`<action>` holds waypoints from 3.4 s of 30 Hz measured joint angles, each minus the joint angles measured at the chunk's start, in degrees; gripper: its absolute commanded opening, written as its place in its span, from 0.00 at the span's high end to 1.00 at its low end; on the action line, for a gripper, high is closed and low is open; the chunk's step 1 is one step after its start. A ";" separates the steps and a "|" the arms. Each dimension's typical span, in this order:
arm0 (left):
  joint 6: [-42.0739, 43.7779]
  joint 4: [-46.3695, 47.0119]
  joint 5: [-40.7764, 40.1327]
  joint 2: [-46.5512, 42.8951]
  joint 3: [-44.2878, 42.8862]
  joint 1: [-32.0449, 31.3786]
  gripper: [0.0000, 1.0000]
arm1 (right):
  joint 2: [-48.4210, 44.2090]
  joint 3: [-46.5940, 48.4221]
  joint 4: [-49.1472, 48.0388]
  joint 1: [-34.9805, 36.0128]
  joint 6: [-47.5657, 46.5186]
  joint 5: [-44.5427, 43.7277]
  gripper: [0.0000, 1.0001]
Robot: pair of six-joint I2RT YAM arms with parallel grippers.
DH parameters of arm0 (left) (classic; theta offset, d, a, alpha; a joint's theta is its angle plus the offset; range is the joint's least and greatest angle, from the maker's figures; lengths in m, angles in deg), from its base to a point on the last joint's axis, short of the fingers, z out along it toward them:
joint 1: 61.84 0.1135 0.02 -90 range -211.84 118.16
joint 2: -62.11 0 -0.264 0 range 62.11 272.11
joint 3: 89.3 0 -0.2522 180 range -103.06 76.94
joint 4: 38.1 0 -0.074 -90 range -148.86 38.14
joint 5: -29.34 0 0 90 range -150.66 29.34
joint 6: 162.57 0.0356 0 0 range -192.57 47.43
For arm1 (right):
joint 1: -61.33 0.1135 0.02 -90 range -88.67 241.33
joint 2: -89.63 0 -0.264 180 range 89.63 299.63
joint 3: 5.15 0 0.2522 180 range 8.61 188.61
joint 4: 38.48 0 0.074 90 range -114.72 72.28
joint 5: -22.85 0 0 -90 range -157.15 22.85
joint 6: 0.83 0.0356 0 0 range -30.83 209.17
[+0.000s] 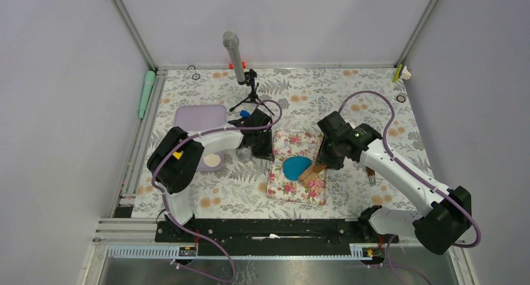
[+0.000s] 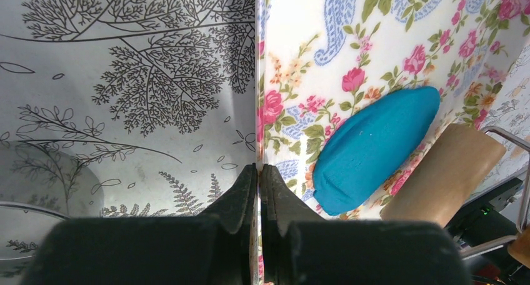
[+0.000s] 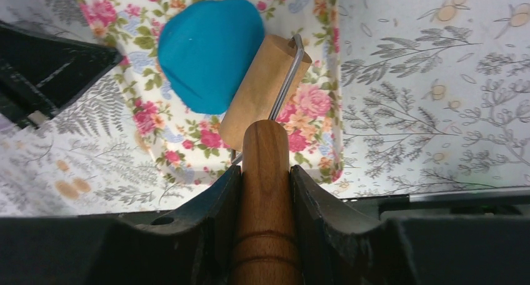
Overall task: Roll out the dumpling wrappers from the dough
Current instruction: Flatten out the dough on the work surface.
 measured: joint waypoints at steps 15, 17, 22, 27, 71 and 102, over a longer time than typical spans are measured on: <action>0.17 -0.33 -0.07 0.72 -0.63 0.02 1.00 | 5.51 1.29 -9.01 2.75 1.27 4.92 1.00; 0.22 -0.57 -0.07 0.81 -0.63 0.02 1.00 | 5.55 0.85 -9.94 3.76 1.64 4.50 1.00; 0.26 -0.74 0.31 1.36 -0.83 0.02 1.00 | 7.87 1.86 -10.38 7.43 2.78 0.42 1.00; 0.37 -0.72 0.39 1.38 -0.83 0.02 1.00 | 10.51 3.63 -10.91 9.44 4.28 -2.14 1.00; 0.39 0.11 -1.29 1.36 -0.83 1.20 1.00 | 16.74 7.56 -17.46 9.86 4.63 -4.81 1.00; 0.11 0.00 -0.59 1.36 -0.83 0.39 1.00 | 4.74 -4.70 -20.13 -0.72 8.00 -2.36 1.00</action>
